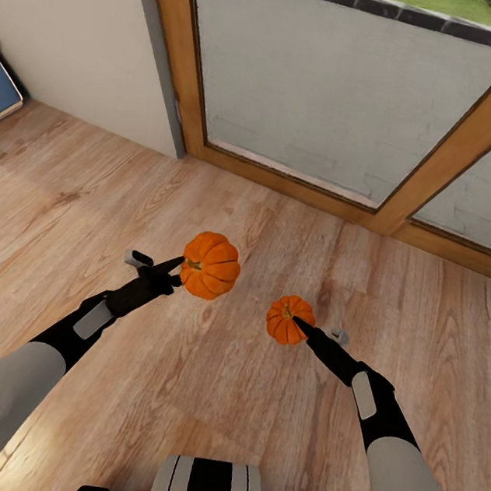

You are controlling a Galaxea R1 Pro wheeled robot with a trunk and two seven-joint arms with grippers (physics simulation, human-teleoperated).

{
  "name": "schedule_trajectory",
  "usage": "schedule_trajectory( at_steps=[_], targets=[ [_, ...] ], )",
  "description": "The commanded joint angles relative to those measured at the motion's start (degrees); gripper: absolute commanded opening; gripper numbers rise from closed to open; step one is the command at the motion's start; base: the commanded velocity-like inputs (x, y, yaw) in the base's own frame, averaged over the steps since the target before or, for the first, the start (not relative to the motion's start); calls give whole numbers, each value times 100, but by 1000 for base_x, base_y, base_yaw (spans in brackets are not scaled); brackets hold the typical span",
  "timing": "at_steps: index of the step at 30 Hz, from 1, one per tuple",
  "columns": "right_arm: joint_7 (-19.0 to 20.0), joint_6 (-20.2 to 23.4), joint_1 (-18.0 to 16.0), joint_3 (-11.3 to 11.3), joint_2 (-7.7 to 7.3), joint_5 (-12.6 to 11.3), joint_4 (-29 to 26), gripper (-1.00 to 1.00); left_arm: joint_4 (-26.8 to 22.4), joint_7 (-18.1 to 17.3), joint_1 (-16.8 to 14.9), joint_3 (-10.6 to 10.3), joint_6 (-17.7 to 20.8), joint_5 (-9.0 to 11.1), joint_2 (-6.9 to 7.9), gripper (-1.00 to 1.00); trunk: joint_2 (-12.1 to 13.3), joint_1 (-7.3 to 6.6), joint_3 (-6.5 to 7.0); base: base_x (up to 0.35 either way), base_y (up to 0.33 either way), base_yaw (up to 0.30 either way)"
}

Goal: Place each of the two pumpkins and all three candles from the living room inside a cabinet in the living room (use any cabinet), then make sure every cabinet is closed, and position the cauldron so it is next to a table in the living room.

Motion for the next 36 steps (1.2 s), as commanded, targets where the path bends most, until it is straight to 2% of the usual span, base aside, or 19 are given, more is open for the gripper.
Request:
schedule_trajectory(
  at_steps=[1,5,14,28,36],
  targets=[
    [-4,-3,1,3,0,10,4,-100,-35,146,0,3,2,9,-1,-100,2,-2,23,0,0,0],
    [-12,-11,2,6,6,17,7,-100,-450,274,1,-6,2,15,39,-100,7,-13,111,0,0,0],
    [-30,-57,25,23,10,58,15,-100,-484,287,1,-4,25,10,31,-100,19,-36,315,0,0,-21],
    [-8,-81,46,24,10,51,39,-100,-491,301,-51,23,62,1,106,-100,38,-72,699,0,0,-234],
    [-4,-81,49,24,10,28,63,-100,-483,449,-61,23,72,1,104,-100,48,-93,920,0,0,-246]
  ],
)
